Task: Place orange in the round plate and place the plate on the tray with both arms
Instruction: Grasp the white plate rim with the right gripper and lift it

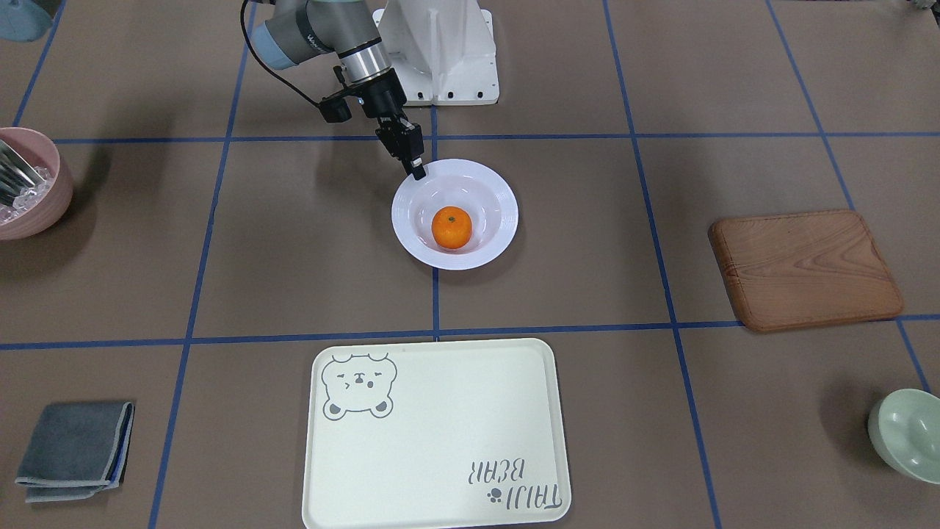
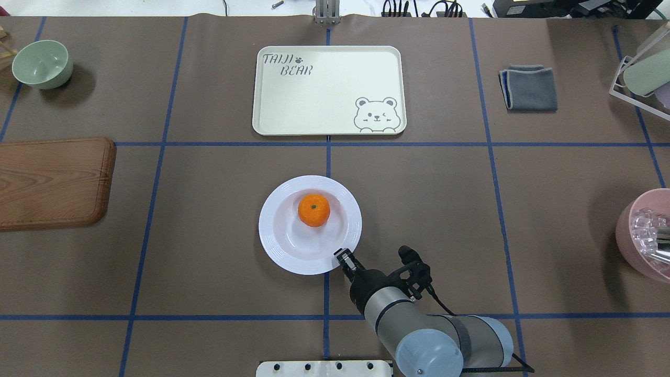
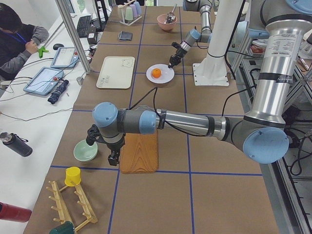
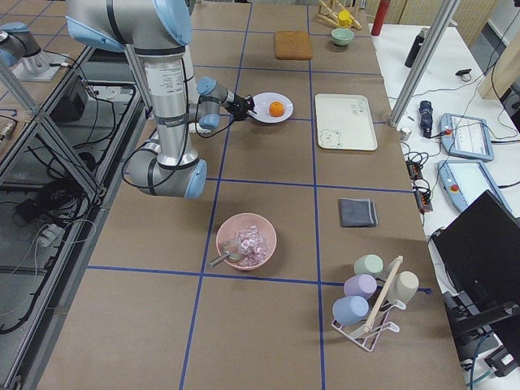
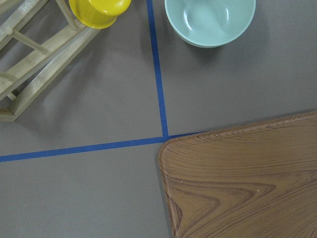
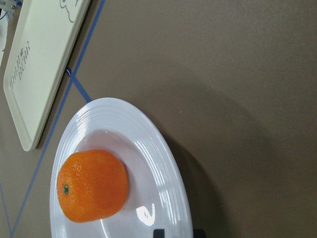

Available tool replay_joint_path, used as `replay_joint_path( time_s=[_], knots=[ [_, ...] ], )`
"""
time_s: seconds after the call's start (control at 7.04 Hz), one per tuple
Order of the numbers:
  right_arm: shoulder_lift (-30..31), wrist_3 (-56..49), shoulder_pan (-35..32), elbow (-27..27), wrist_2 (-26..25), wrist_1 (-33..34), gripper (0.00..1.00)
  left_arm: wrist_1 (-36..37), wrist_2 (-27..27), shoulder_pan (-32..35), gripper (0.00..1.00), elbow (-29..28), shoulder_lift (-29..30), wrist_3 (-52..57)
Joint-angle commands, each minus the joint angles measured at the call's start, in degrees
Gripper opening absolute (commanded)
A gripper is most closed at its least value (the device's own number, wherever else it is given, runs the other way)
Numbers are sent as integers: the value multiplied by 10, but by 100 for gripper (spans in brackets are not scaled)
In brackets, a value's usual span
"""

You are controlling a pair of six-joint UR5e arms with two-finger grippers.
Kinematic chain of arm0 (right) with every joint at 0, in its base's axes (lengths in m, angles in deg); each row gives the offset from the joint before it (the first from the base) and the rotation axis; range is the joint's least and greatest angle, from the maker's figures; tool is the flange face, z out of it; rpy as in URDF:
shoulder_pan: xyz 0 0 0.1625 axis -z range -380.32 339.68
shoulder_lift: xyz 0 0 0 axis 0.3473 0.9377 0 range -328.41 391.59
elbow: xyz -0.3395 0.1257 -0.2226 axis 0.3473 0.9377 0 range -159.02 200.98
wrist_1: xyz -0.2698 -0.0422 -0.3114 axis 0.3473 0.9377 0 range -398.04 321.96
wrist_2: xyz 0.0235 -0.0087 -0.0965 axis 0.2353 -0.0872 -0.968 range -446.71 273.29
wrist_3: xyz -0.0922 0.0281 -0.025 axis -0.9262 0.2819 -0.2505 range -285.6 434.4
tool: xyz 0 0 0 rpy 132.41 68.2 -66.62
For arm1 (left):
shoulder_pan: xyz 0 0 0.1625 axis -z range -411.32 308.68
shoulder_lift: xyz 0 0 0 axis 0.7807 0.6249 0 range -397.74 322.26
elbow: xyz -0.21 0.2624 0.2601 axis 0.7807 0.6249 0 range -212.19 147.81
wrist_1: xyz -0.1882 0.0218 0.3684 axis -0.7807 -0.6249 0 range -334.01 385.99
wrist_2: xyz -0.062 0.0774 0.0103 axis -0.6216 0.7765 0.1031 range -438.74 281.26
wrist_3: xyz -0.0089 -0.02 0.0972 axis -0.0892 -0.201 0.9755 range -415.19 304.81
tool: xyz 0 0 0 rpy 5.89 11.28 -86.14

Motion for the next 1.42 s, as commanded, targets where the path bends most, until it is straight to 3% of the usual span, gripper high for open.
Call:
replay_joint_path(
  time_s=[0.0, 0.14, 0.43, 0.57, 0.99, 1.14, 1.28],
  knots=[
    [-20, 1, -12, 22, 0, 1, 29, 0, 0, 0, 99, 0, -1, 0],
    [-23, 0, -14, 30, 1, 1, 30, 0, 0, 0, 99, 0, -1, 0],
    [-23, -2, -16, 31, 0, 1, 54, 0, 0, 0, 99, 1, -1, 0],
    [-23, -1, -18, 31, 0, 1, 55, 0, 0, 0, 99, 1, -1, 0],
    [-43, -2, -30, 53, 1, 3, 52, 0, 0, 0, 99, 0, 0, -1],
    [-49, 1, -31, 56, 1, 3, 46, 0, 1, -1, 99, 0, 0, -1],
    [-49, 2, -33, 58, 2, 4, 30, 0, 0, -1, 99, 0, 0, -1]
  ],
)
